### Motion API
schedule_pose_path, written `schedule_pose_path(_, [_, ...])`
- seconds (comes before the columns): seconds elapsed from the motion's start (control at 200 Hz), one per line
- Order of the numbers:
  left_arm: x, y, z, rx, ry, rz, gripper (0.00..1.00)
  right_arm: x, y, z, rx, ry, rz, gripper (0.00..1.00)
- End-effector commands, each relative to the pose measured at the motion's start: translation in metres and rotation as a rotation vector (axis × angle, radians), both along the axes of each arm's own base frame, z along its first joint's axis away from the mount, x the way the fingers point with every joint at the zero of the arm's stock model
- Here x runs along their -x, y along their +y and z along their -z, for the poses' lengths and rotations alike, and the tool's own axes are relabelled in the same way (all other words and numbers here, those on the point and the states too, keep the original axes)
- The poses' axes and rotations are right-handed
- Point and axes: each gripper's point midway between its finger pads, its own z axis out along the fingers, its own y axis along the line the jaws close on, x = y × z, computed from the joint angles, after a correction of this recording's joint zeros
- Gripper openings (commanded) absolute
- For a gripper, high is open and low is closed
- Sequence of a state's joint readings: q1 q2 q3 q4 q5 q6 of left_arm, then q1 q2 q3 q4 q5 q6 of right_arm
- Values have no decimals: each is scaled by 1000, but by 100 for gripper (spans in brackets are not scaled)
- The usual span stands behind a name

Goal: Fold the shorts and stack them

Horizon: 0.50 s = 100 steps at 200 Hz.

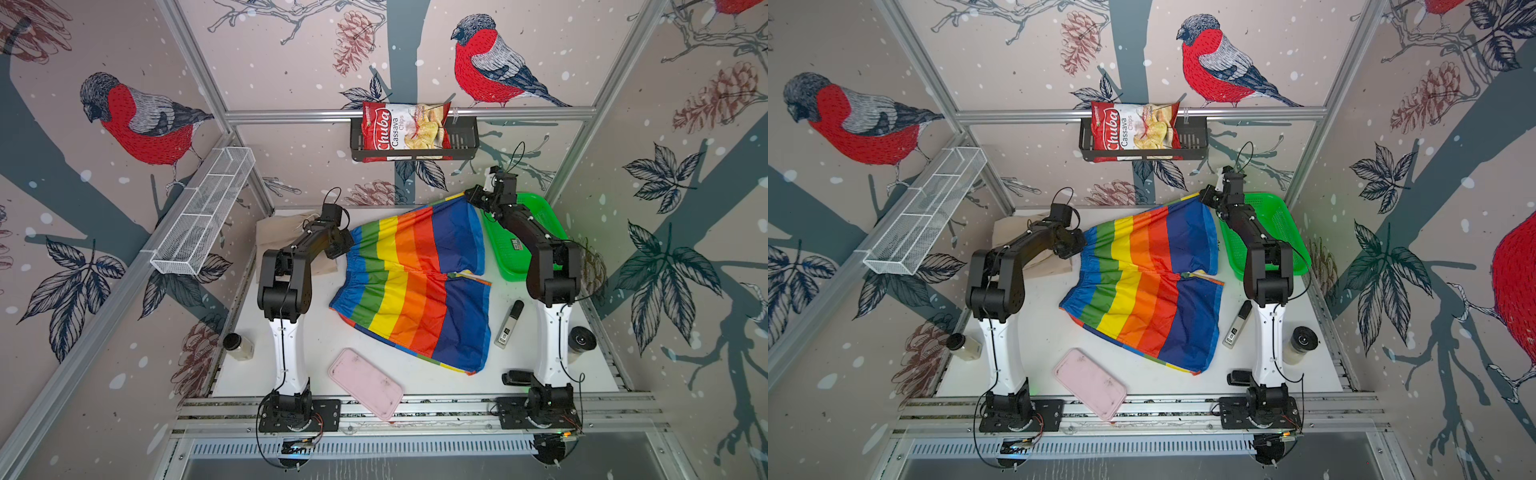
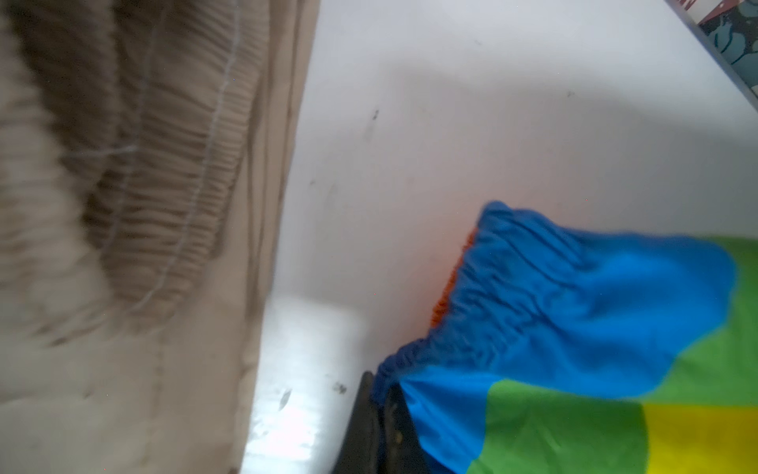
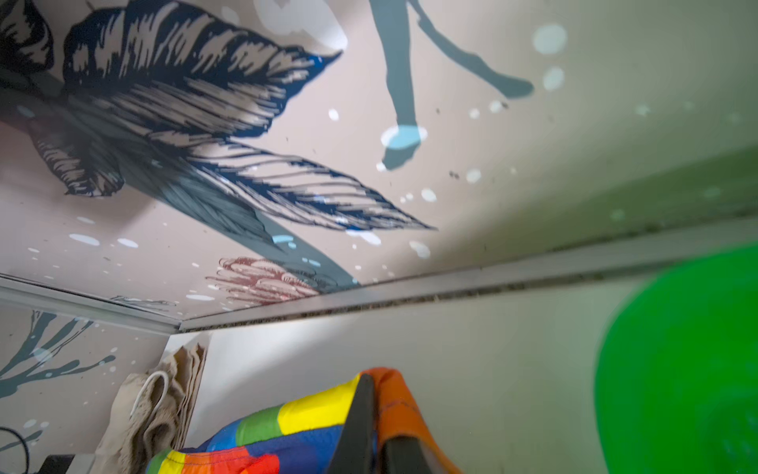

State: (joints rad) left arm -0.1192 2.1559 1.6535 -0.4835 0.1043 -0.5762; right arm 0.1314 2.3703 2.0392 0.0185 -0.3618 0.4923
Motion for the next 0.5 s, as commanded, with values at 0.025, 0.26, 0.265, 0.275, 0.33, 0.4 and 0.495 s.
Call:
schedule_pose_path(0.025, [-11,-8,-2,-6,1,10,0,-20,1,13,51,-33,21,24])
schedule_pose_path(0.26, [-28,-16,-14,13,-13,6,18,-39,-3,16,73,-46,61,72])
schedule_pose_path(0.265, [-28,-16,-15,14,-15,7,19,-39,-3,16,75,-47,62,72])
schedule_pose_path(0.275, [-28,-16,-16,14,-16,6,22,-38,-3,13,78,-49,63,72])
schedule_pose_path(0.33, [-30,-16,-26,15,-35,3,29,-34,-7,4,98,-53,75,73])
schedule_pose_path(0.4, [-31,-12,-40,6,-58,-12,35,-25,-11,-8,126,-62,90,76])
schedule_pose_path(0.495, [-30,-5,-56,-16,-73,-38,49,-12,-19,-27,178,-84,132,82])
